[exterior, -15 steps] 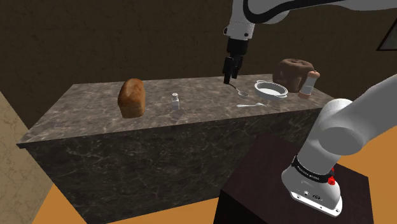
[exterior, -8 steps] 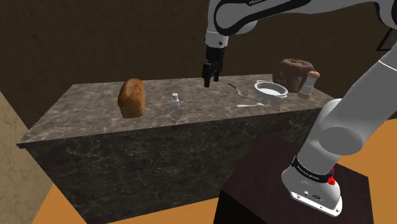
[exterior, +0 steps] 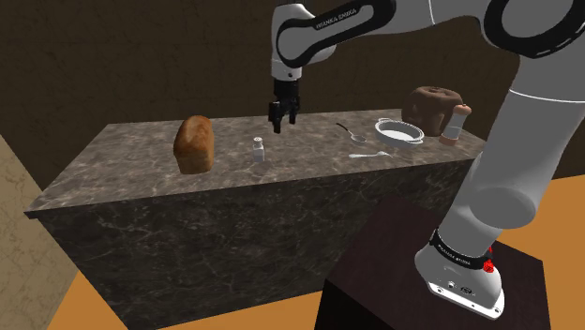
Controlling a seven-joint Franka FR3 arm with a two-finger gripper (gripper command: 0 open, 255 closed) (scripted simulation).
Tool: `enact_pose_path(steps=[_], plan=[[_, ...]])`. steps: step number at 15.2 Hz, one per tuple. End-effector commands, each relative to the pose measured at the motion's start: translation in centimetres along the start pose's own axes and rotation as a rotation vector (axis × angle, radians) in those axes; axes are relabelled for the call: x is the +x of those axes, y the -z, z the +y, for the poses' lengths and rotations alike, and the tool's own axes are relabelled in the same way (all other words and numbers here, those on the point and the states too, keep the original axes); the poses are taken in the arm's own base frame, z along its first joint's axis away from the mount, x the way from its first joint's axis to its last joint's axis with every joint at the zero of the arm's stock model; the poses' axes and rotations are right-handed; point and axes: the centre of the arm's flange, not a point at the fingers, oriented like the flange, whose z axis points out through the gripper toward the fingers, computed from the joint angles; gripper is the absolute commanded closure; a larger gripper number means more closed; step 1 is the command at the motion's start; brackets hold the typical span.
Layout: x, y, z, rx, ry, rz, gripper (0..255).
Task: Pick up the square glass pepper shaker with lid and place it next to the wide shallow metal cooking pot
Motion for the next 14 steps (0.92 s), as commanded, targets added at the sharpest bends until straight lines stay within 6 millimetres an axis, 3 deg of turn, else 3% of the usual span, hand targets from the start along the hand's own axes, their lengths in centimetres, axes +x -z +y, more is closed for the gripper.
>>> enact_pose_path(steps=[1, 9, 14], plan=[[2.5, -1.0, -0.2, -0.008, -0.001, -0.003, 0], [11.9, -5.1, -0.5, -0.039, -0.001, -0.014, 0], [11.9, -7.8, -0.4, -0.039, -0.001, -0.014, 0]])
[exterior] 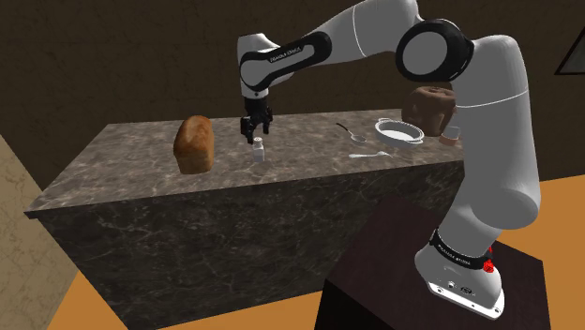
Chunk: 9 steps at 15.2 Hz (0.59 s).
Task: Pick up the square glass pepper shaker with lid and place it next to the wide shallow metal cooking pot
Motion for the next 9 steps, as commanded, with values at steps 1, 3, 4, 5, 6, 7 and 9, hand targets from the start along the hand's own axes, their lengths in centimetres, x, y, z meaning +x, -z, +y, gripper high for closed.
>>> enact_pose_path(steps=[1, 3, 4, 5, 6, 7, 9], plan=[[0.18, -1.00, 0.07, 0.000, 0.000, 0.000, 0], [0.18, -1.83, 0.07, 0.000, 0.000, 0.000, 0], [0.19, -1.83, 0.07, 0.000, 0.000, 0.000, 0], [0.19, -1.83, 0.07, 0.000, 0.000, 0.000, 0], [0.19, -1.83, 0.07, 0.000, 0.000, 0.000, 0], [0.19, -1.83, 0.07, 0.000, 0.000, 0.000, 0], [0.19, -1.83, 0.07, 0.000, 0.000, 0.000, 0]])
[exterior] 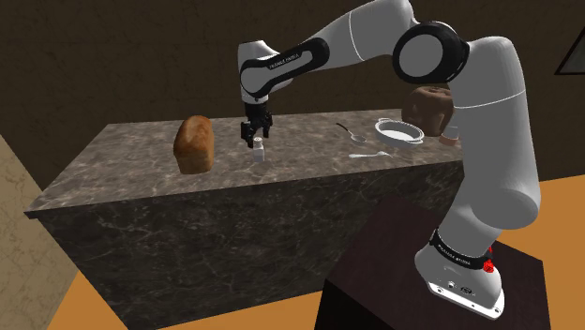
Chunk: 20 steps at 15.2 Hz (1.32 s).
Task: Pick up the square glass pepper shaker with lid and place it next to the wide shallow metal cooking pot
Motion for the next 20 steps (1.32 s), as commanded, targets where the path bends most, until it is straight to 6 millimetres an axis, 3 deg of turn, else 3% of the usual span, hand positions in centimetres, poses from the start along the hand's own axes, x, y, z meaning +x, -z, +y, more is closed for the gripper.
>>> enact_pose_path(steps=[1, 2, 11, 20], plan=[[0.0, 0.0, 0.0, 0.000, 0.000, 0.000, 0], [0.0, 0.0, 0.0, 0.000, 0.000, 0.000, 255], [0.0, 0.0, 0.0, 0.000, 0.000, 0.000, 255], [-0.1, 4.7, 0.1, 0.000, 0.000, 0.000, 255]])
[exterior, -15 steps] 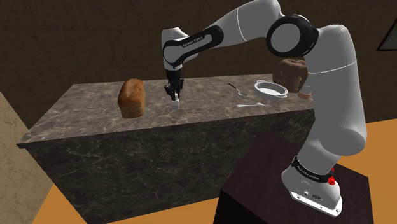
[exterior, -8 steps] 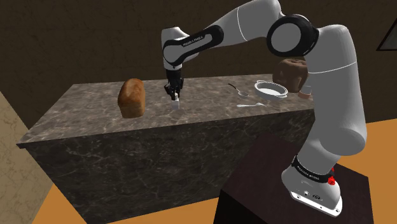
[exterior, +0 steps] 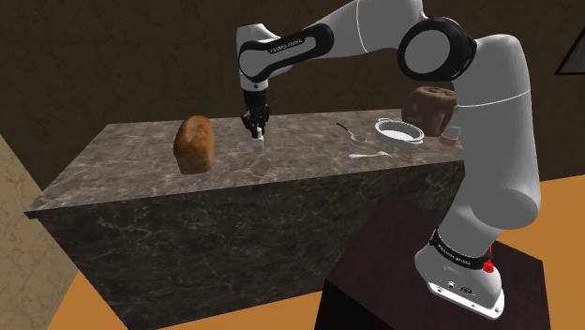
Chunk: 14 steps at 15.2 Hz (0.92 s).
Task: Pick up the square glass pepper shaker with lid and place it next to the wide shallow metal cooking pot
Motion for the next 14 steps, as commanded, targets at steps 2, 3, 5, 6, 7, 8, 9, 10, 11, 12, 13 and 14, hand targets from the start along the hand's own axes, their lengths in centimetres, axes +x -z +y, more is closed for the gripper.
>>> enact_pose_path(steps=[2, 3, 5, 6, 7, 8, 9, 10, 11, 12, 13, 14], plan=[[0.0, 1.6, 0.1, 0.000, 0.000, 0.000, 255], [0.0, 2.1, 0.1, 0.000, 0.000, 0.000, 255], [0.0, 3.2, 0.2, 0.000, 0.000, 0.000, 255], [0.0, 3.7, 0.2, 0.000, 0.000, 0.000, 255], [0.0, 4.2, 0.2, 0.000, 0.000, 0.000, 255], [0.0, 4.8, 0.2, 0.000, 0.000, 0.000, 255], [0.0, 5.3, 0.2, 0.000, 0.000, 0.000, 255], [-0.1, 5.8, 0.2, 0.000, 0.000, 0.000, 255], [-0.1, 6.3, 0.2, 0.000, 0.000, 0.000, 255], [-0.1, 6.9, 0.2, 0.000, 0.000, 0.000, 255], [-0.1, 7.4, 0.3, 0.000, 0.000, 0.000, 255], [-0.1, 7.9, 0.3, 0.000, 0.000, 0.000, 255]])
